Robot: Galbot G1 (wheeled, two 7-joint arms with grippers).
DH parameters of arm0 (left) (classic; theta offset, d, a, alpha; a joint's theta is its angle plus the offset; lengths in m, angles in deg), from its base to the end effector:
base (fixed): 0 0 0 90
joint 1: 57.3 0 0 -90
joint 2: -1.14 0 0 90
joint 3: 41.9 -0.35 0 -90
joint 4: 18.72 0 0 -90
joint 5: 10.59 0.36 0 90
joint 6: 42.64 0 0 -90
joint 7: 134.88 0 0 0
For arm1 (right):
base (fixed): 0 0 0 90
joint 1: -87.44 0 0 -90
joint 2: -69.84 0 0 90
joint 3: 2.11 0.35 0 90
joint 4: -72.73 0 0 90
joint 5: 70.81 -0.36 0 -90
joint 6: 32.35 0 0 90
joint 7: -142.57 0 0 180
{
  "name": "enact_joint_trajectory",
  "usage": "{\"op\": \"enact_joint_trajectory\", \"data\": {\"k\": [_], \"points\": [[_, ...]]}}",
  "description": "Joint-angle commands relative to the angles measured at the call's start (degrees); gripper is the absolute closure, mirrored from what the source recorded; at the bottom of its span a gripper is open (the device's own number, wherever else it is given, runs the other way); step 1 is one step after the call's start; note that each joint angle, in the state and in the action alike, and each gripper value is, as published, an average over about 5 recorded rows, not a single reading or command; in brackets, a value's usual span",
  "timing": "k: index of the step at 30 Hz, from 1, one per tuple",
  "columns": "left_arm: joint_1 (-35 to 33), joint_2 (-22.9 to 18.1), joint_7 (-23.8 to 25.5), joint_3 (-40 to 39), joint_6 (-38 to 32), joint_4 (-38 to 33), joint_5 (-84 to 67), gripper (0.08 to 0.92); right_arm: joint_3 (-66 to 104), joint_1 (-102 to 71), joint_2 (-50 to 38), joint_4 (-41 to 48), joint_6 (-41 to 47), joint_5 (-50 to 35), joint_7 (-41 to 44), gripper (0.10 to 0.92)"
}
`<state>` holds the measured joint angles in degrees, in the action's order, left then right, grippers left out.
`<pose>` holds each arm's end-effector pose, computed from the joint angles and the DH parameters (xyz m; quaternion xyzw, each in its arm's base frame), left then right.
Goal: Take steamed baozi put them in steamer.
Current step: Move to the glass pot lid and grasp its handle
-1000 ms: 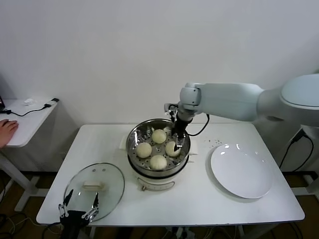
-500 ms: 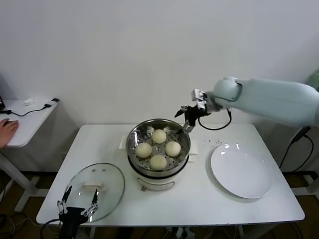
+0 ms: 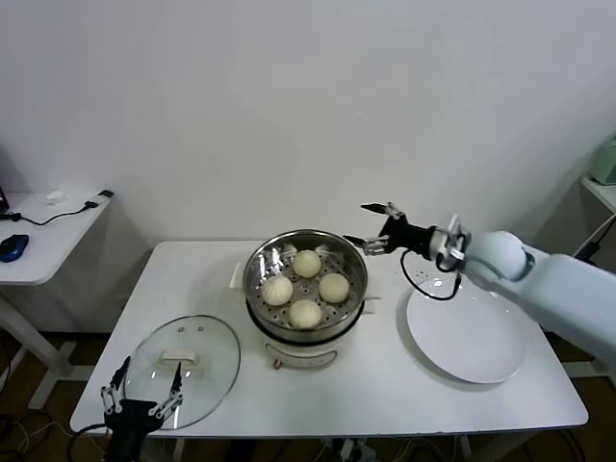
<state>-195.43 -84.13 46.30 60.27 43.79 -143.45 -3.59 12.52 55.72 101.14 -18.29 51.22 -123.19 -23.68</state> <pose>0.0893 0.0741 -0.3083 0.0302 -0.9827 -0.1614 0.0857 0.4528 -0.1127 -0.1730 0.4094 -0.8927 0.1868 0.0219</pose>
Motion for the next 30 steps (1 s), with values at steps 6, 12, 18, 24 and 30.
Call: {"op": "enact_joint_trajectory", "data": {"k": [6,12,18,24,30], "points": [[-0.16,-2.03,0.76,3.91,-4.67,-1.67,32.73,0.177,66.18,-63.25,6.46,-9.52,-0.49,9.76,-7.08,0.203],[1.97,-2.11,-1.94,5.72,-9.23,-0.39,59.51,0.177,77.63,-73.47,14.38,-11.51,0.92,13.7,-4.17,0.203],[5.22,-0.49,-5.88,2.8,-9.96,5.52,78.87,0.177,81.32,-79.05,18.39,-10.64,0.22,16.18,-3.02,0.203],[9.83,-0.13,-8.6,1.47,-11.7,14.94,86.62,0.177,81.28,-79.45,20.67,-9.42,-0.21,18.8,-3.23,0.203],[13.1,0.34,-10.21,1.72,-12.21,23.11,87.28,0.177,81.18,-78.23,21.77,-7.16,-0.42,20.59,-3.66,0.203]]}}
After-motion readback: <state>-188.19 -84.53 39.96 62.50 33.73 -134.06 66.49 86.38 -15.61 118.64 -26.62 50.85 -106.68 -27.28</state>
